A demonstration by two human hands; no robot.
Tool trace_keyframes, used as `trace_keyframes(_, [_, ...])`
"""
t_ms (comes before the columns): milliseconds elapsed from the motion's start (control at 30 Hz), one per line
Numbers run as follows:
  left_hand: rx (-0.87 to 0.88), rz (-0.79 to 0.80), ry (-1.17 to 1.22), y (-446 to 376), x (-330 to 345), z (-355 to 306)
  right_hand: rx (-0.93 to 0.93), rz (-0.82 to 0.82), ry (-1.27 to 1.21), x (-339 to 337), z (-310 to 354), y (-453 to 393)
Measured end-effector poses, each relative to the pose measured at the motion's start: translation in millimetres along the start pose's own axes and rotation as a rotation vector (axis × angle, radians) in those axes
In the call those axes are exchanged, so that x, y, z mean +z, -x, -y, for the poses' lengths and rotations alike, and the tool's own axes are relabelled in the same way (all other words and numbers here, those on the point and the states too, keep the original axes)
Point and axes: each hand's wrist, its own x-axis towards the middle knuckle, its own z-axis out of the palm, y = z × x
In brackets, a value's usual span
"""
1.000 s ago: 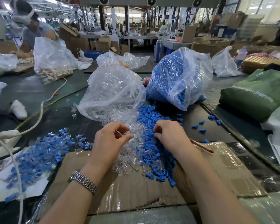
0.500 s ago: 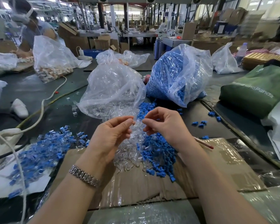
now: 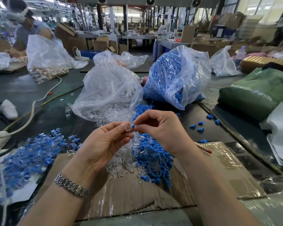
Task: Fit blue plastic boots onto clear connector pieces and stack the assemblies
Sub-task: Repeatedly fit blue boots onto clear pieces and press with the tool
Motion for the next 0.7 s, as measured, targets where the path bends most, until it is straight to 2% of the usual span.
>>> trace_keyframes(233, [-0.004,-0.016,0.017,1,5,6,-0.111,0.016,0.178,9,-1,1])
trace_keyframes(333, [-0.02,0.014,0.031,3,5,4,-0.032,0.005,0.155,5,-1,0])
trace_keyframes(433, [-0.045,0.028,0.041,6,5,3,0.017,0.064,0.057,0,-2,0])
trace_keyframes(700, [0.013,0.09,-0.145,11,1,1,0.008,0.104,0.227,1,-6,0])
